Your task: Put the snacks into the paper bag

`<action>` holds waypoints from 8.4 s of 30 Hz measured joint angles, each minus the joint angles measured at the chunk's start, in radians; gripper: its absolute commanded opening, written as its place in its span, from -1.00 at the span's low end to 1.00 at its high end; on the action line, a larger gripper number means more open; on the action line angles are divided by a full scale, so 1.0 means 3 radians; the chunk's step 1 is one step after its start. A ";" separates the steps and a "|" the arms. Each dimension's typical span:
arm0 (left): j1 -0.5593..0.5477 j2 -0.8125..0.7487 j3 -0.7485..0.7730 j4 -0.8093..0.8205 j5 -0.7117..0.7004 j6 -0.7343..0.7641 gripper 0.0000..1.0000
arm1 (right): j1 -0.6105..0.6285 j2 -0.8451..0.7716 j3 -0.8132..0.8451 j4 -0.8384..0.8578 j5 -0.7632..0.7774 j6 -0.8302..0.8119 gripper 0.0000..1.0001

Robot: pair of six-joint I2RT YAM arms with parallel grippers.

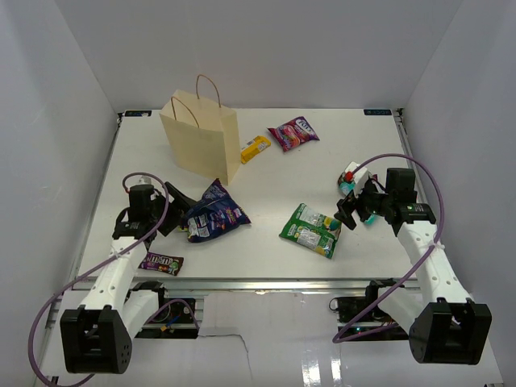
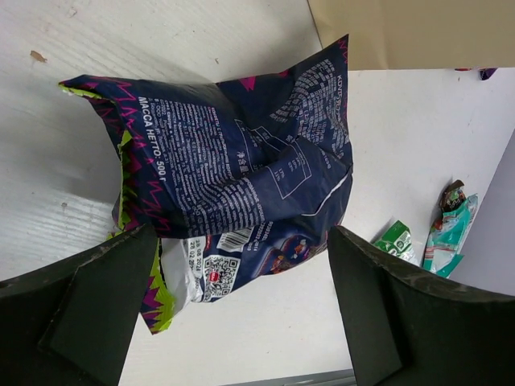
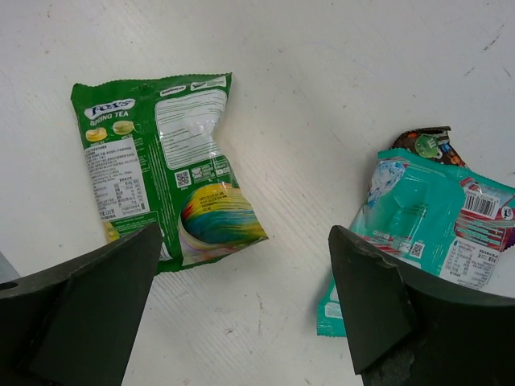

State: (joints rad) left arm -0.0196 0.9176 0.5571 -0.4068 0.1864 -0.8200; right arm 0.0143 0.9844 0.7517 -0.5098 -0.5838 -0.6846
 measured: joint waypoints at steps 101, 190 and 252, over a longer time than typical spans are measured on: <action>0.0008 0.1353 0.2865 0.1396 0.2703 0.0534 -1.00 | -0.0001 0.0238 -0.0050 0.0239 0.0028 0.0163 0.80; -0.0178 0.2827 0.3984 0.0909 0.1584 0.1775 0.40 | 0.0000 0.0341 -0.0097 0.0370 -0.0142 0.0179 0.81; -0.0113 -0.1663 -0.0041 -0.0839 -0.0037 -0.0636 0.91 | 0.2298 0.3234 0.4187 0.1639 0.1461 0.1453 -0.85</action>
State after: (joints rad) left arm -0.0536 0.4187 0.5449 -0.6586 0.1753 -1.0107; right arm 0.7036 1.9545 2.0079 -0.0181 -0.1455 -0.2485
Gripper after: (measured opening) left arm 0.953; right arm 0.264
